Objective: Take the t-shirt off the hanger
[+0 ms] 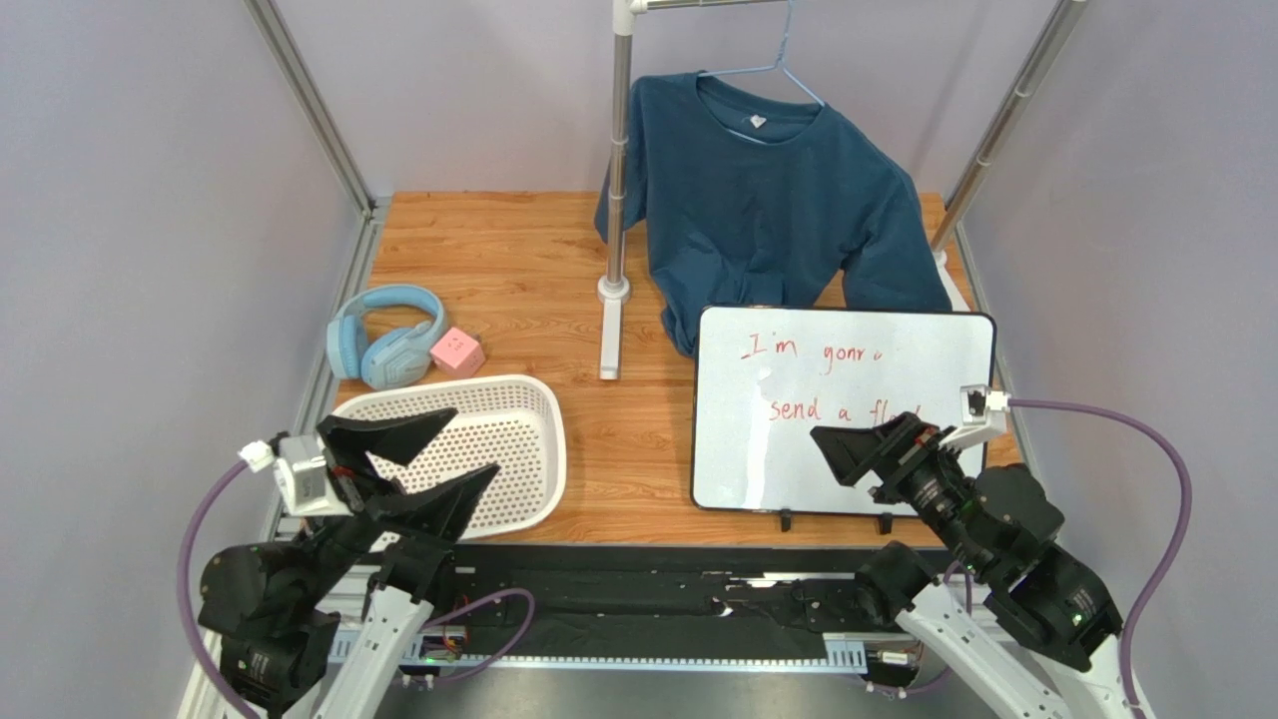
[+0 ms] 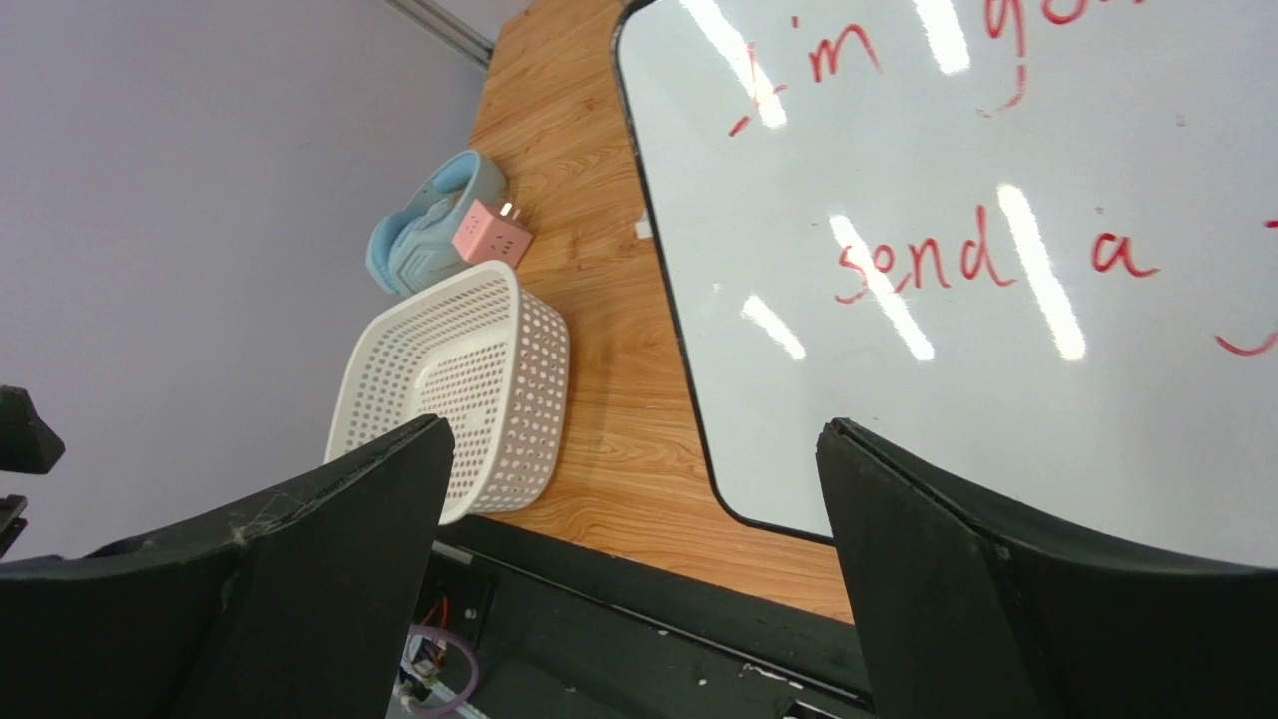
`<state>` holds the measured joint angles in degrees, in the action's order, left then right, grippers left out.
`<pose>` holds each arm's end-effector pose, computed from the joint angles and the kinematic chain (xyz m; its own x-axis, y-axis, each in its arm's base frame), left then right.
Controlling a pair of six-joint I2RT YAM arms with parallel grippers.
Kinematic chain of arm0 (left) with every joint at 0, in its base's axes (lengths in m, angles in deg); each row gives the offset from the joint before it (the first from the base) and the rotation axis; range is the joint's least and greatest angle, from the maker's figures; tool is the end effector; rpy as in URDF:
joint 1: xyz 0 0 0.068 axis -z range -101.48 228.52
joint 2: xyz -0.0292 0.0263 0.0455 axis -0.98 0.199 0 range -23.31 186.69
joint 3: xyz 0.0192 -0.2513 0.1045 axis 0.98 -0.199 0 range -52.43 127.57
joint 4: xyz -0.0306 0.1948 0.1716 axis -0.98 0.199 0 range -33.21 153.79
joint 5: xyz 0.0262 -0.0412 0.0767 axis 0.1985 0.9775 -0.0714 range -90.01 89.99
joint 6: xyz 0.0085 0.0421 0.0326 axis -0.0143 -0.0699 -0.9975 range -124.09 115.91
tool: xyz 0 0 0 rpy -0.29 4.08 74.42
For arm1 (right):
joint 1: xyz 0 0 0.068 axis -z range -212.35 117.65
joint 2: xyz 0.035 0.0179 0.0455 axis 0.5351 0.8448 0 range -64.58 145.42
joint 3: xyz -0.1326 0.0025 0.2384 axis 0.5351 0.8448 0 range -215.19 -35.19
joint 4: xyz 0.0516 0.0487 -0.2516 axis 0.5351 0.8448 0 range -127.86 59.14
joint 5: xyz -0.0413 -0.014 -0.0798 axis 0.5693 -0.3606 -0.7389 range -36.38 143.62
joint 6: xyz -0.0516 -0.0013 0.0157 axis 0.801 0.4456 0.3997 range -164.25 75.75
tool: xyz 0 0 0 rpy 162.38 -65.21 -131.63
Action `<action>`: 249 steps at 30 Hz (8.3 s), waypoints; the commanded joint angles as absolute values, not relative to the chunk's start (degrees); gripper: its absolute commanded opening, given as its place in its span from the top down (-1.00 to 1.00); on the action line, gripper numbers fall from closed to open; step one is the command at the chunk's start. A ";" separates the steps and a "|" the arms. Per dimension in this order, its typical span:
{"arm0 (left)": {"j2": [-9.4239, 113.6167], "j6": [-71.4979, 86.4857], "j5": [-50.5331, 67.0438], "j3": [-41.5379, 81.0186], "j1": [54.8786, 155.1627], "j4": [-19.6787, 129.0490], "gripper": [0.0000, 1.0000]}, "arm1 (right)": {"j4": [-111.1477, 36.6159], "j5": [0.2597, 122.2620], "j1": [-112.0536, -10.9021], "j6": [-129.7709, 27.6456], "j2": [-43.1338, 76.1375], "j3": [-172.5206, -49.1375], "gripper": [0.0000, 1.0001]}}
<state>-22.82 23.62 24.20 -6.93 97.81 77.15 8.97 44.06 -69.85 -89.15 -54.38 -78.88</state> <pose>-0.0204 -0.0084 0.3759 0.0448 -0.4651 -0.8841 0.7611 0.5891 -0.2713 0.0335 0.0180 0.3202 -0.4631 0.5221 -0.7162 -0.2052 0.7230 0.6597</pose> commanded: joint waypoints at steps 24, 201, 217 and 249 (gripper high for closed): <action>-21.72 23.08 18.27 1.98 98.21 106.99 -0.99 | 13.12 31.04 -70.32 -74.14 -30.94 -93.98 -1.00; -16.81 18.94 29.09 -1.10 93.20 103.90 -0.99 | -47.26 71.55 -48.61 -40.47 31.93 -142.96 1.00; -15.58 19.03 29.00 -1.10 91.97 103.81 -0.99 | -52.45 73.22 -48.44 -36.96 31.05 -140.94 1.00; -10.40 20.17 28.29 -1.01 91.44 103.64 -0.99 | -29.96 93.24 -44.66 4.35 4.51 -113.42 1.00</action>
<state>-12.74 19.86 27.85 -1.08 91.89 104.97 -32.39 89.26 -46.46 -3.08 7.60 -114.48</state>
